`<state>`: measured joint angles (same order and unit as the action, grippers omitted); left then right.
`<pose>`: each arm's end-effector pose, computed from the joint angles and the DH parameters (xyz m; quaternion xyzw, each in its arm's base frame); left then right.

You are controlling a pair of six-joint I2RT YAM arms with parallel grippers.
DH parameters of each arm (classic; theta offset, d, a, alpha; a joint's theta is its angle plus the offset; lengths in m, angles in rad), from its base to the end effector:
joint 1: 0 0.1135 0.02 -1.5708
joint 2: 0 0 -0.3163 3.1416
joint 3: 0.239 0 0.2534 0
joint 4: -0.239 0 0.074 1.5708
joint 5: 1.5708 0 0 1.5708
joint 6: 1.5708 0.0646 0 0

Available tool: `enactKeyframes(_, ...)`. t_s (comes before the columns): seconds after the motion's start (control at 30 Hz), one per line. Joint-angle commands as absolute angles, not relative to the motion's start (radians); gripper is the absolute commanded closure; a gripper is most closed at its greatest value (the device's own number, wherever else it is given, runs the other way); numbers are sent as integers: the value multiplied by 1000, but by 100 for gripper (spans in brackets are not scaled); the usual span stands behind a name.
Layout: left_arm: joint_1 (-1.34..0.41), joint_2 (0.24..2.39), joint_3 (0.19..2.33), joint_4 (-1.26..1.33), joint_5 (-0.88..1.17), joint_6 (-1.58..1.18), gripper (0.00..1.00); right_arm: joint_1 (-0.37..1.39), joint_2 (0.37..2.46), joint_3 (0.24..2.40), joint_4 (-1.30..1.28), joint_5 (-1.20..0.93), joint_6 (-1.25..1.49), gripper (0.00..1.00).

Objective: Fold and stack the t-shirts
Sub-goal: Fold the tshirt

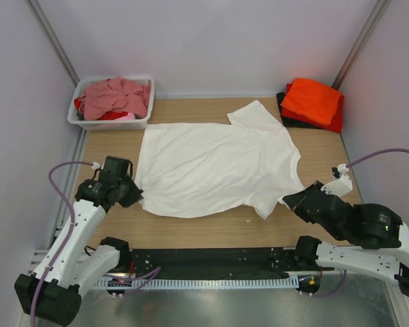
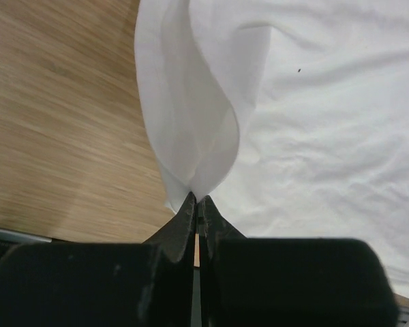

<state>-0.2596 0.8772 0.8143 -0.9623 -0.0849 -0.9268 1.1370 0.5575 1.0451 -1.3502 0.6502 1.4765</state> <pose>0.1358 -0.0304 0.2828 -0.3259 0.9054 -0.1166 0.2460 0.0450 0.0040 0.3539 0.2593 0.8573 0.2390 0.3750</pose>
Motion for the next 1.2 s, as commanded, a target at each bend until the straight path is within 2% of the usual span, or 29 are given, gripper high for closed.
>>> enactKeyframes(0.0,-259,882,844,-1020,-64,-885,100,1143,591,1078,-1508,749,1471,98)
enactKeyframes(0.2,-250,1017,910,-1003,-52,-790,100,1143,685,1098,-1467,770,1358,92)
enactKeyframes(0.27,-250,1081,937,-1017,-52,-764,100,1143,753,1129,-1433,759,1258,93)
enactKeyframes(0.33,-250,1107,966,-1029,-61,-758,100,1141,863,1169,-1431,768,1230,99)
enactKeyframes(0.4,-250,1112,971,-1022,-55,-756,100,1132,917,1167,-1347,750,1106,99)
enactKeyframes(0.5,-250,1106,965,-1017,-45,-756,100,1059,1008,1166,-1289,679,955,99)
enactKeyframes(0.6,-250,1100,959,-1029,-37,-747,100,793,1040,1092,-1079,451,734,99)
enactKeyframes(0.67,-249,1092,956,-1040,-31,-739,100,711,1026,1055,-1054,404,690,99)
enactKeyframes(0.87,-250,1058,936,-1049,-29,-718,100,574,914,1084,-1112,446,675,99)
enactKeyframes(1.0,-244,1133,972,-1034,-15,-693,100,545,978,1135,-1128,497,634,99)
enactKeyframes(1.17,-172,1279,1055,-1003,37,-637,100,456,1089,1221,-1049,440,506,99)
